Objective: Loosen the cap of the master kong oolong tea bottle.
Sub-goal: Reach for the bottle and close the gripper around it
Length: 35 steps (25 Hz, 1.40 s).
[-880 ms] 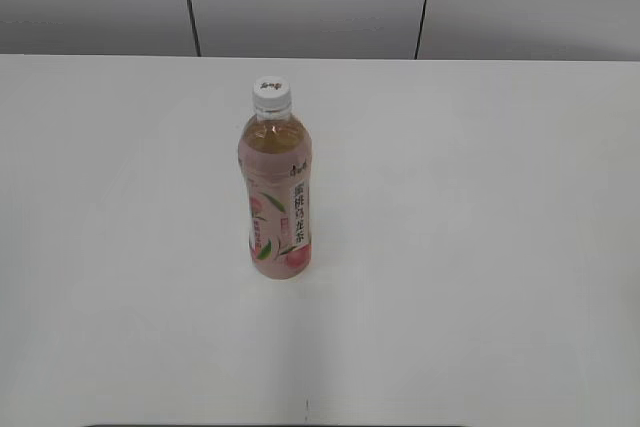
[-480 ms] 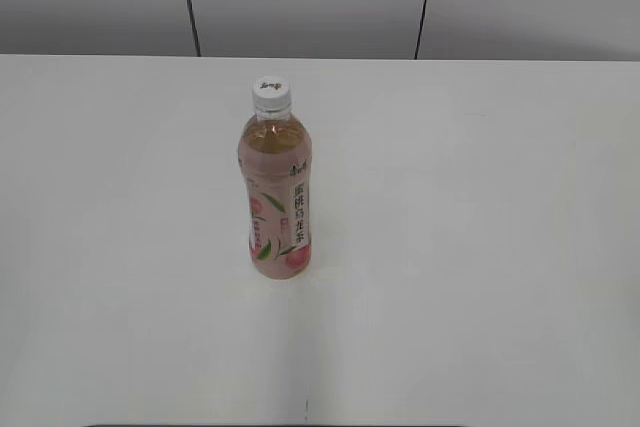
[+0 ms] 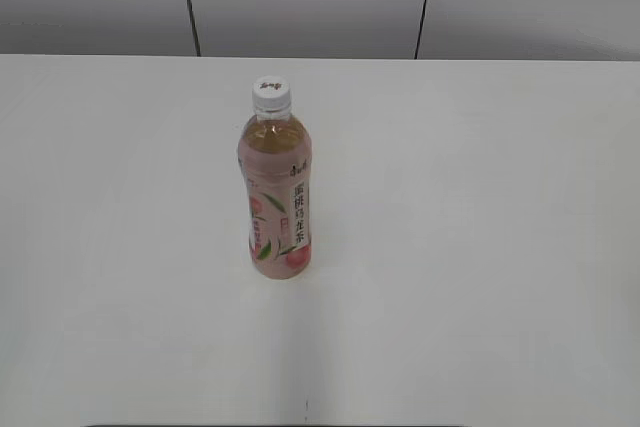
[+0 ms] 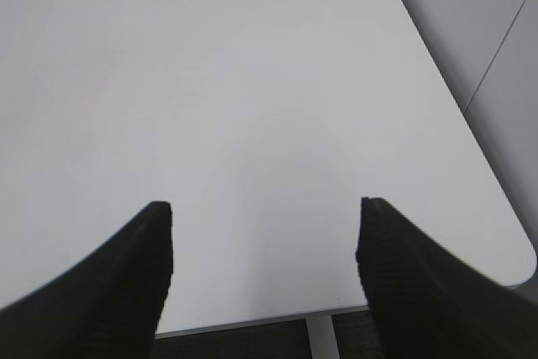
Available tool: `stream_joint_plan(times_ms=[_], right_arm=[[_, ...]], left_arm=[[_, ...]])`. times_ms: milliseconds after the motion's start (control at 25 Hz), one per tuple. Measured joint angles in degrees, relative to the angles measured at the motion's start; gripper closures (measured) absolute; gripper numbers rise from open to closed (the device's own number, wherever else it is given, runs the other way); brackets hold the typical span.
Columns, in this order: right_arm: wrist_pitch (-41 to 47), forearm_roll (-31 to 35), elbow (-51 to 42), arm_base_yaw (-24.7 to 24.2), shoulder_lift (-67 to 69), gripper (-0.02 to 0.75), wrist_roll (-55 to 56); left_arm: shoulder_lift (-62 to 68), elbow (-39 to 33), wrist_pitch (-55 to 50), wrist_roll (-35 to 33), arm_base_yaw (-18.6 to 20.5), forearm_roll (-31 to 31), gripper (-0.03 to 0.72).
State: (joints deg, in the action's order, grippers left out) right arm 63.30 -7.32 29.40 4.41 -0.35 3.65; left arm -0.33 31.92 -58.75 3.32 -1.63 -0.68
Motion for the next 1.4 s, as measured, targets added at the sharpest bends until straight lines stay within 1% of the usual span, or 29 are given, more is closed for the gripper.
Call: stream_joint_plan(times_ms=[120, 200, 280, 360, 400, 480, 560, 640, 680, 760, 840, 880, 960, 1040, 1120, 1240, 1400], right_arm=[[0.0, 0.07, 0.0, 0.0, 0.0, 0.219, 0.05], [0.0, 0.45, 0.13, 0.0, 0.0, 0.219, 0.05], [0.0, 2.12, 0.79, 0.0, 0.73, 0.219, -0.09], [-0.33, 4.26, 1.58, 0.0, 4.29, 0.219, -0.54], [-0.97, 5.13, 2.09, 0.0, 6.37, 0.219, -0.87], [-2.65, 7.32, 3.46, 0.0, 12.15, 0.219, -2.12], [-4.64, 7.92, 5.31, 0.0, 17.87, 0.219, -2.76], [-7.9, 8.81, 7.44, 0.0, 24.18, 0.219, -3.18], [-10.01, 9.04, 8.58, 0.0, 26.78, 0.219, -3.65], [-14.36, 10.02, 10.56, 0.0, 32.76, 0.219, -4.72], [-18.92, 10.88, 12.12, 0.0, 38.07, 0.219, -5.57], [-21.23, 11.34, 12.84, 0.0, 40.94, 0.219, -5.99], [-25.34, 12.29, 13.93, 0.0, 46.28, 0.219, -6.94], [-28.29, 12.91, 14.64, 0.0, 52.54, 0.219, -7.94], [-30.92, 13.18, 15.11, 0.0, 56.39, 0.219, -8.25], [-35.34, 13.24, 15.76, 0.0, 61.56, 0.219, -8.84], [-38.59, 13.39, 16.17, 0.0, 66.39, 0.219, -9.62]], left_arm=[[0.0, 0.0, 0.07, 0.0, 0.0, 0.68, 0.447], [0.44, 0.57, 0.89, -0.4, 0.0, 2.17, 0.447], [2.92, 2.34, 4.02, -5.18, 0.0, 5.56, 0.447], [6.74, 4.18, 8.47, -12.63, 0.0, 11.65, 0.447], [9.16, 4.53, 11.34, -15.33, 0.0, 14.67, 0.447], [14.25, 4.66, 17.24, -18.37, 0.0, 18.86, 0.435], [20.78, 4.66, 22.14, -21.95, 0.0, 22.47, 0.405], [27.23, 4.66, 26.54, -28.71, -0.18, 28.86, 0.349], [30.79, 4.66, 28.72, -32.85, -0.55, 32.63, 0.307], [37.37, 4.66, 32.18, -40.24, -2.0, 39.19, 0.23], [44.81, 4.71, 34.32, -46.53, -3.59, 44.61, 0.181], [49.01, 4.72, 35.26, -49.03, -4.52, 46.45, 0.169], [55.11, 4.72, 37.09, -56.98, -6.42, 50.73, 0.16], [59.25, 4.72, 40.03, -65.27, -9.03, 55.75, 0.156], [62.7, 4.72, 43.76, -71.59, -11.32, 61.09, 0.153], [66.25, 4.72, 47.47, -76.83, -14.31, 64.8, 0.153], [68.93, 4.28, 49.43, -79.12, -18.0, 67.14, 0.152]])
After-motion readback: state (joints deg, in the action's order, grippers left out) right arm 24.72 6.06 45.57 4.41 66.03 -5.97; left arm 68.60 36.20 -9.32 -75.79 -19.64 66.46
